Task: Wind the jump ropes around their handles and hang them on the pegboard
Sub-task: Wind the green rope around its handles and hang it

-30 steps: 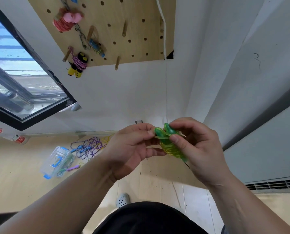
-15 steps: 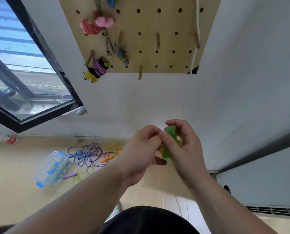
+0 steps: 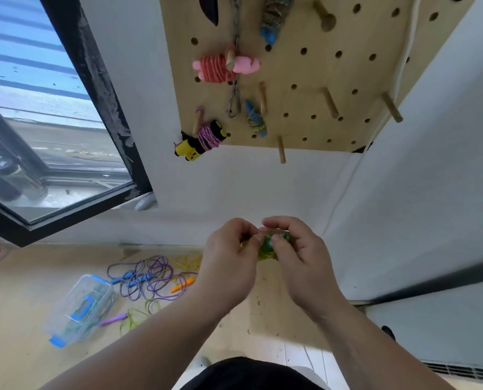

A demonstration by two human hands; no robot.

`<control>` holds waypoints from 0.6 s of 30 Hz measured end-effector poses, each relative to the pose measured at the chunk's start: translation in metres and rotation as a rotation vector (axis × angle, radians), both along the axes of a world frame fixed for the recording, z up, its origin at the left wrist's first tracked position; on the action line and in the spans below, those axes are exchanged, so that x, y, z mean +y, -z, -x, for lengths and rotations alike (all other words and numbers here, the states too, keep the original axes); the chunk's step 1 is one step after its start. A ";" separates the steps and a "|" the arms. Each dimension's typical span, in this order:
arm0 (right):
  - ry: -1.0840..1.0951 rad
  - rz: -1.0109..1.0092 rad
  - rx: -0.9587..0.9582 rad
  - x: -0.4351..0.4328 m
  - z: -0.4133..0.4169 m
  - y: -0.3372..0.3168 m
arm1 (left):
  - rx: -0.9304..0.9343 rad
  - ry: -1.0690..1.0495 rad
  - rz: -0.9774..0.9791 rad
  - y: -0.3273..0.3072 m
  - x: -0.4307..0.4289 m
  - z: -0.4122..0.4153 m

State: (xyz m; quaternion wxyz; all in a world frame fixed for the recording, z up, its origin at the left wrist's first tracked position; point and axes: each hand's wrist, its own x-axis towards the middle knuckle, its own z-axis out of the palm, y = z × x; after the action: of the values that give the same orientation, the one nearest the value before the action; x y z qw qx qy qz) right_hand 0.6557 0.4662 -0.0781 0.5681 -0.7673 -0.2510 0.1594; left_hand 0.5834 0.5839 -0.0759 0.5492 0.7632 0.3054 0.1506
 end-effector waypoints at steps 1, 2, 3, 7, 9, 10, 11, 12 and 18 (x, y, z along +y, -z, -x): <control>0.013 0.027 -0.012 0.010 -0.002 0.001 | -0.017 0.007 -0.046 0.001 0.009 -0.001; 0.018 0.048 -0.008 0.020 -0.006 0.000 | -0.031 0.018 -0.090 0.002 0.017 -0.002; 0.013 0.075 -0.009 0.027 -0.009 0.000 | -0.037 0.033 -0.130 0.003 0.024 -0.004; -0.032 0.174 -0.089 0.047 -0.031 0.000 | 0.017 0.106 -0.289 0.010 0.054 -0.021; -0.069 0.219 -0.098 0.056 -0.047 0.004 | 0.064 0.135 -0.380 0.014 0.066 -0.032; -0.085 0.240 -0.113 0.061 -0.055 0.007 | 0.086 0.149 -0.418 0.016 0.071 -0.038; -0.094 0.249 -0.132 0.066 -0.064 0.009 | 0.105 0.157 -0.451 0.018 0.075 -0.045; -0.101 0.242 -0.153 0.071 -0.074 0.012 | 0.120 0.160 -0.477 0.018 0.078 -0.053; -0.102 0.091 -0.255 0.093 -0.149 0.022 | 0.154 0.063 -0.469 0.006 0.093 -0.129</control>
State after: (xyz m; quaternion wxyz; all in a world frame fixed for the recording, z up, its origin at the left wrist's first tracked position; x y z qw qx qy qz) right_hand 0.8050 0.5588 -0.0998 0.4875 -0.7926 -0.3523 0.1002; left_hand 0.7128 0.6771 -0.0822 0.3368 0.8880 0.2792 0.1417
